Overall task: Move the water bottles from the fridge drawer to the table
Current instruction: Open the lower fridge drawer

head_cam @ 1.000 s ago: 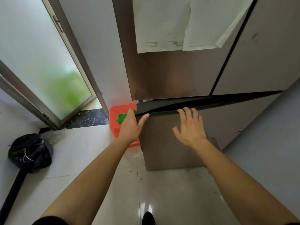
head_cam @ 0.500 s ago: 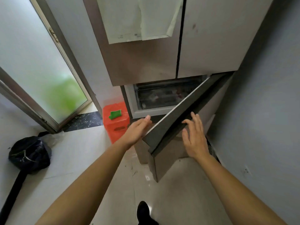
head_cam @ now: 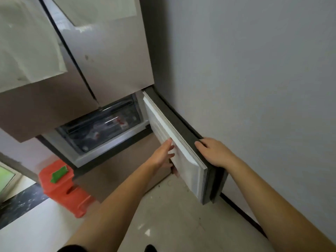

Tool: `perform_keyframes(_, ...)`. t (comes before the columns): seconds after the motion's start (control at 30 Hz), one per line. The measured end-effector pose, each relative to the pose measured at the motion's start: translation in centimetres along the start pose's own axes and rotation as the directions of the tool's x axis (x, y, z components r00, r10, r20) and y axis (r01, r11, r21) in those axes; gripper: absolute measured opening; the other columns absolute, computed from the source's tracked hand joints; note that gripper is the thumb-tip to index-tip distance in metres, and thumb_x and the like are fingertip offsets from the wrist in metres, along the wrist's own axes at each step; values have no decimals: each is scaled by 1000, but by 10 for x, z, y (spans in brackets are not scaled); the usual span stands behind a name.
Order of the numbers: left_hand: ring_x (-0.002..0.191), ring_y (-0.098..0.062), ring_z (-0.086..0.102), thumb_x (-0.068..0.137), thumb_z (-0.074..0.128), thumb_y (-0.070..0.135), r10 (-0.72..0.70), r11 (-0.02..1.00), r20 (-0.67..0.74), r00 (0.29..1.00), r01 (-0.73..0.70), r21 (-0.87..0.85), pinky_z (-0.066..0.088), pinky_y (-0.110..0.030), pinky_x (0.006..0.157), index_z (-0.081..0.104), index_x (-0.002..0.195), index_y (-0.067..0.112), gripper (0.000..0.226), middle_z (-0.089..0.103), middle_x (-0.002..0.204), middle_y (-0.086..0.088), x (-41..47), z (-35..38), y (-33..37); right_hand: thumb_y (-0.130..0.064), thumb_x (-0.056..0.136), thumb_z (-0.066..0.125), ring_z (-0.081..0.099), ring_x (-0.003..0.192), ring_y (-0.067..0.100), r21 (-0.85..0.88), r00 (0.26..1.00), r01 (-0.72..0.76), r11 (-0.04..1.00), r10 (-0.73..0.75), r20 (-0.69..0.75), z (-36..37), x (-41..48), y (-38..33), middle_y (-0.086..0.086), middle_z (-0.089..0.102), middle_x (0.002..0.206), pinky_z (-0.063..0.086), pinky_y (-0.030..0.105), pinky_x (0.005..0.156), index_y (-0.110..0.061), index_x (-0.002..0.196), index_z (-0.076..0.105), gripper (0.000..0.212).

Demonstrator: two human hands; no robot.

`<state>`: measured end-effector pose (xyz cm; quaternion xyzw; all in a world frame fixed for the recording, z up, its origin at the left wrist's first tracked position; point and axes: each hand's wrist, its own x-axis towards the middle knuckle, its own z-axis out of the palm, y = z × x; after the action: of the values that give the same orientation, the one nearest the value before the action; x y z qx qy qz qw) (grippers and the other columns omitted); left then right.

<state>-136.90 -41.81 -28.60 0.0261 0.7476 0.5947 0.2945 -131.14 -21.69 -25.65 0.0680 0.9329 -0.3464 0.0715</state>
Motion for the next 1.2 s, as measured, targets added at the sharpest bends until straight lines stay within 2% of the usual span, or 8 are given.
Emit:
perform_keyframes(0.07,139,-28,39,97,29,64,37,999,53,998,-38,31,42,-48,106,23,153,35,63,29,157,3,17,20,11,-45,105,28,60,104,30,-204,987,-117,972,90,-136,-11,6,17,11,63,122,48,38,87,-15,117,62,48)
perform_keyframes(0.2,143,-27,34,101,31,55,58,996,-5,998,-58,-69,41,-53,109,17,156,32,61,22,161,2,62,33,34,-47,105,18,54,122,30,-454,924,-225,862,41,-380,-22,18,50,9,53,142,40,43,100,-18,144,44,55)
perform_keyframes(0.3,142,-27,36,103,35,48,25,984,-9,1000,-26,-177,43,-52,107,18,155,24,60,23,161,-1,92,35,49,-67,98,18,42,137,30,-571,936,-219,791,4,-353,-38,31,68,9,32,159,33,45,110,-28,157,22,70)
perform_keyframes(0.37,142,-27,37,103,34,49,15,982,52,999,-5,-187,45,-51,105,15,156,27,60,20,162,1,103,38,50,-72,94,16,46,134,31,-642,941,-230,732,0,-338,-51,42,79,11,38,155,35,45,109,-31,157,20,75)
perform_keyframes(0.63,146,-22,28,103,28,54,43,997,46,998,-46,62,29,-46,118,24,155,25,59,24,161,1,122,19,58,-63,90,28,44,132,36,-600,881,-403,691,115,-460,-49,67,74,16,48,146,27,55,112,-22,152,31,74)
perform_keyframes(0.9,150,-20,16,105,30,46,225,907,-221,949,-121,404,13,-32,118,20,156,17,60,18,163,-3,74,-56,27,-48,86,29,36,140,38,-625,927,-13,781,-225,-300,-11,117,19,20,38,154,24,60,114,-13,152,33,75)
perform_keyframes(1.0,151,-22,10,105,30,46,263,790,-348,900,6,613,12,-36,121,14,157,18,61,9,165,-4,54,-104,-8,-47,88,25,24,148,37,-673,926,161,722,-346,-150,26,142,-14,21,28,159,17,59,119,-12,155,28,76)
perform_keyframes(1.2,152,-28,5,101,33,53,186,680,-536,824,286,675,19,-51,120,8,158,22,69,-4,165,-7,18,-199,-53,-41,100,42,4,153,30,-531,916,379,758,-389,98,115,181,-85,14,6,166,9,47,124,-16,159,8,73)
